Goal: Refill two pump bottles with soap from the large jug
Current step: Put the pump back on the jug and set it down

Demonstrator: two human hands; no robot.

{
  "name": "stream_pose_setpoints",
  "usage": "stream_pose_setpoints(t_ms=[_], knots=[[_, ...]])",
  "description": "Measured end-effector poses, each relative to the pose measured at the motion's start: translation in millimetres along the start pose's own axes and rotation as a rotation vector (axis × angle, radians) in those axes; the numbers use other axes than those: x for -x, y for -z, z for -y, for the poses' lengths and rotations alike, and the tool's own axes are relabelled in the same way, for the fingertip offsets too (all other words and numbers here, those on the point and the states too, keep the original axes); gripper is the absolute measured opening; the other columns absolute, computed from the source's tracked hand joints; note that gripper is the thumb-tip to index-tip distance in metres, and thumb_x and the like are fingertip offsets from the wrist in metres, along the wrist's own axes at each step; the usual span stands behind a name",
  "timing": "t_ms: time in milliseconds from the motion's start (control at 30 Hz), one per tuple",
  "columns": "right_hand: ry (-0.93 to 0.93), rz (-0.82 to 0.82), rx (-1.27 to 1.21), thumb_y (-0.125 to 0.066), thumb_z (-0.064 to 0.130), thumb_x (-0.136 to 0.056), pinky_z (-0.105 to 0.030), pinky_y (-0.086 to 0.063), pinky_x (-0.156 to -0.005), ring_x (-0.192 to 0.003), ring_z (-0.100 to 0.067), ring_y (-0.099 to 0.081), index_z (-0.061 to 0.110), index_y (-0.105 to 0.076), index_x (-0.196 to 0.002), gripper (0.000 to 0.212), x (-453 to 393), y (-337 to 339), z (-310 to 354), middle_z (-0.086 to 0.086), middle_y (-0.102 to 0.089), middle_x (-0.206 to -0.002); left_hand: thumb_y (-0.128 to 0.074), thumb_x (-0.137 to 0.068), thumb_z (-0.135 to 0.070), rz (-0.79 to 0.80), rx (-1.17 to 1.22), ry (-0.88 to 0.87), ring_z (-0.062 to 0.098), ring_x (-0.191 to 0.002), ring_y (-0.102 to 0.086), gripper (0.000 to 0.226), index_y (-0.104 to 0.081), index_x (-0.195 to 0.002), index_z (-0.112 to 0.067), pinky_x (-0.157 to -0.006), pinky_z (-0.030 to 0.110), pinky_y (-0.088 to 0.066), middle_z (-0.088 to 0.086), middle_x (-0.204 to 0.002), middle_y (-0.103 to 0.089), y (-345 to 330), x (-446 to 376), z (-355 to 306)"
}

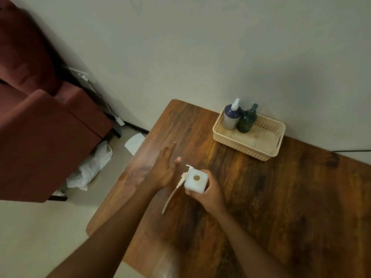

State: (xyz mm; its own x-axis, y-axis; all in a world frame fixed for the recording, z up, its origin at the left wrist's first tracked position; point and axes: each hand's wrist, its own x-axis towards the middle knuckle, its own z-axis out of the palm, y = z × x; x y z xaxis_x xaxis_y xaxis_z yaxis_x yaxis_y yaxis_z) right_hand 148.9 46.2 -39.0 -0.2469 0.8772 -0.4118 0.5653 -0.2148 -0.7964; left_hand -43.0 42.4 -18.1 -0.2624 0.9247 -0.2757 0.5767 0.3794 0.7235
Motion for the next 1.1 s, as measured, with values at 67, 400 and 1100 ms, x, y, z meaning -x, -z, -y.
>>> stream_pose_setpoints(t_ms=[67, 400, 1100], knots=[[-0.006, -0.024, 0.007, -0.091, 0.034, -0.067, -0.037, -0.05, -0.104, -0.133, -0.017, -0.047, 0.025, -0.043, -0.143, 0.09, 1, 6, 0, 0.003, -0.051, -0.143, -0.04, -0.101, -0.063, 0.025, -0.032, 0.013, 0.029, -0.154, -0.023, 0.068, -0.014, -0.161, -0.042, -0.119, 0.054, -0.028, 0.004, -0.171, -0.017, -9, -7, 3], [-0.024, -0.112, 0.052, -0.091, 0.038, -0.066, -0.038, -0.055, -0.096, -0.129, -0.016, -0.049, 0.03, -0.041, -0.141, 0.091, 1, 29, -16, 0.004, -0.05, -0.141, -0.069, -0.094, -0.031, 0.255, -0.439, 0.072, 0.024, -0.119, -0.05, 0.066, -0.041, -0.154, -0.031, -0.093, 0.032, -0.048, 0.008, -0.141, -0.042, -64, -42, 20], [-0.047, -0.31, -0.106, -0.092, 0.041, -0.062, -0.048, -0.053, -0.099, -0.127, -0.016, -0.051, 0.033, -0.039, -0.14, 0.094, 41, 156, -7, 0.007, -0.052, -0.136, -0.071, -0.085, 0.0, 0.085, -0.075, -0.214, -0.004, -0.076, -0.057, 0.03, -0.069, -0.111, -0.016, -0.065, 0.014, -0.042, -0.008, -0.092, -0.066, -78, -28, -111]])
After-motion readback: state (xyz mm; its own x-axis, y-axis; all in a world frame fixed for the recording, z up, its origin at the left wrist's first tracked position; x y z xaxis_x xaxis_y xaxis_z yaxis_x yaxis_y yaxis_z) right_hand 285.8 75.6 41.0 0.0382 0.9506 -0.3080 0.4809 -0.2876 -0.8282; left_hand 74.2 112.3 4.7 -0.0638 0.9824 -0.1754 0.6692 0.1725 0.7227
